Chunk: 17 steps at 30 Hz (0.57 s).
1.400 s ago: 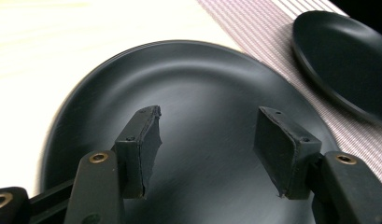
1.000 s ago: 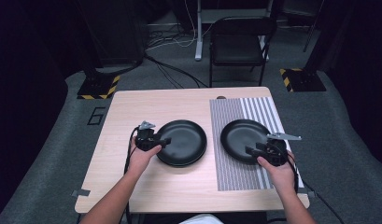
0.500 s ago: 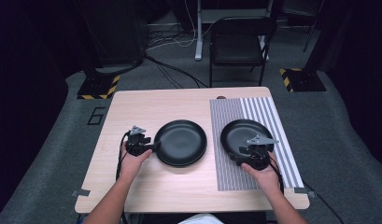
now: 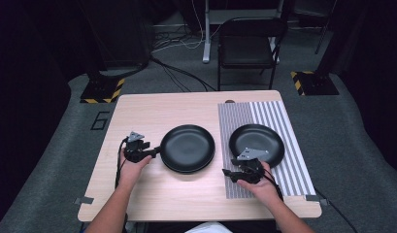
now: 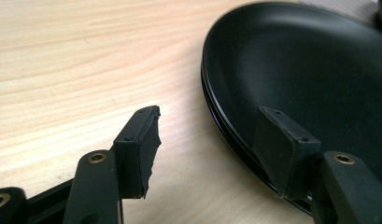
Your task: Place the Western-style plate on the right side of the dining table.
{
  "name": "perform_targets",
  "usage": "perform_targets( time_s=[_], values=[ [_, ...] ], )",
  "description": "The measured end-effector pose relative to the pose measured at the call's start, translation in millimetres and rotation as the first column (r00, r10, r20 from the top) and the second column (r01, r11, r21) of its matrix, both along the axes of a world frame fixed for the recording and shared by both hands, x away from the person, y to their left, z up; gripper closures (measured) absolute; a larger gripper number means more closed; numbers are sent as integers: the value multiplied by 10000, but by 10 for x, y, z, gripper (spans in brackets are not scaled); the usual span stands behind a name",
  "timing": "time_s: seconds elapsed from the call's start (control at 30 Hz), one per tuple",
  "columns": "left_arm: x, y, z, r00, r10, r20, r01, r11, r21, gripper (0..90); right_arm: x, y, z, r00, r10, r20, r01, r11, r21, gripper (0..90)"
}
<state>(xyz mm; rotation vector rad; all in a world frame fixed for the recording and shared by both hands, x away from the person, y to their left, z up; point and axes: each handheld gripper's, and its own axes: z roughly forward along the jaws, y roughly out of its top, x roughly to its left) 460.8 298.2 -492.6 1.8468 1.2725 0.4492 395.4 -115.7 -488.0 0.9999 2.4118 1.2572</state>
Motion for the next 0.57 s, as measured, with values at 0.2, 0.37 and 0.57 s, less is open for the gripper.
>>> perform_targets(
  time_s=[0.2,0.37,0.57],
  values=[
    [34,110,-33,9988,490,-89,-488,9986,223,402,-28,83,-47,9980,629,-67,-631,9978,-210,425],
    [71,207,-73,9953,945,-198,-939,9951,296,403,-18,124,-94,9957,888,-278,-896,9956,-263,424],
    [113,288,-132,9935,1090,-327,-1070,9926,582,397,-10,168,-131,9921,1181,-420,-1194,9924,-284,424]
  ],
)
